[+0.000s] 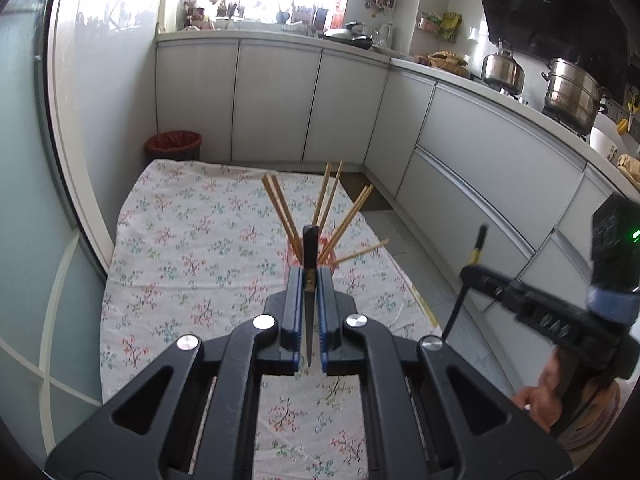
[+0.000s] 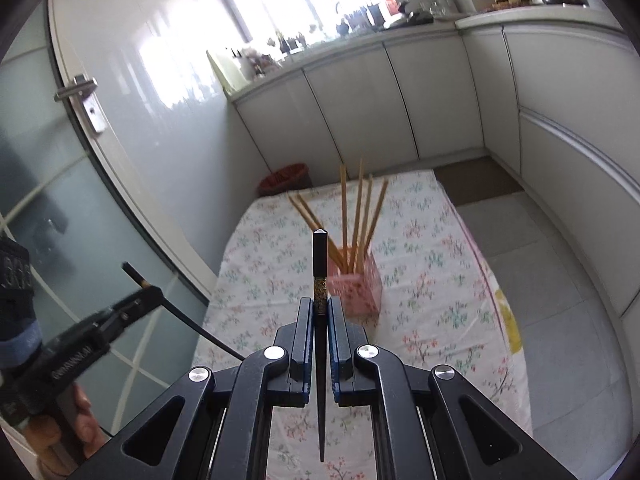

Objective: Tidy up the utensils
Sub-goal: 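Carry both black chopsticks upright over the pink mesh cup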

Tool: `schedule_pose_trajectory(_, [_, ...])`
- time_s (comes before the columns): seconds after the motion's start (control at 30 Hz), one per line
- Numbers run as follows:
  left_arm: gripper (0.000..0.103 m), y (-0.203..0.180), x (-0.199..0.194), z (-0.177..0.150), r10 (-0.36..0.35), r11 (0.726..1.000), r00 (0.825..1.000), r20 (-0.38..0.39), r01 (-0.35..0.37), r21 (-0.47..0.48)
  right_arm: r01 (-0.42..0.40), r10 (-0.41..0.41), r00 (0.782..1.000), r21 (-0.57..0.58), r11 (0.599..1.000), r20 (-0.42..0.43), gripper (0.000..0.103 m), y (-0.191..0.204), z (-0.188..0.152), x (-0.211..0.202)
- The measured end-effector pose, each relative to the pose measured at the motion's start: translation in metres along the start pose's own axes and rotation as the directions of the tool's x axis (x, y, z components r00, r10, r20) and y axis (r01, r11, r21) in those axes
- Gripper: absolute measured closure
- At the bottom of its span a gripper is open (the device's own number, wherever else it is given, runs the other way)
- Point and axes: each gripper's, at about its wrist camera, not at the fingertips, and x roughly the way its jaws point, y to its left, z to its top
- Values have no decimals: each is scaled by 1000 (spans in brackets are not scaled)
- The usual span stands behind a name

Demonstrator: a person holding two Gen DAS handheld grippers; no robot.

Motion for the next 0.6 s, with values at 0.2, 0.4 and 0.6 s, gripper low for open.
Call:
schedule_pose_trajectory(0.2, [95, -1, 9, 24, 3, 1000, 998, 64, -1, -28, -25, 24, 989, 5, 1000, 144, 96, 4, 46, -16])
schedule_pose_trajectory(0.4, [95, -4, 29, 49, 15, 999, 991, 132, -8, -53, -2, -1, 963, 11, 1000, 270, 96, 8, 81, -6])
schedule_pose_trajectory(0.6, [95, -6, 67, 62, 18, 999, 990, 141, -11, -50, 33, -40, 952, 29, 999, 302, 96, 3, 99, 24])
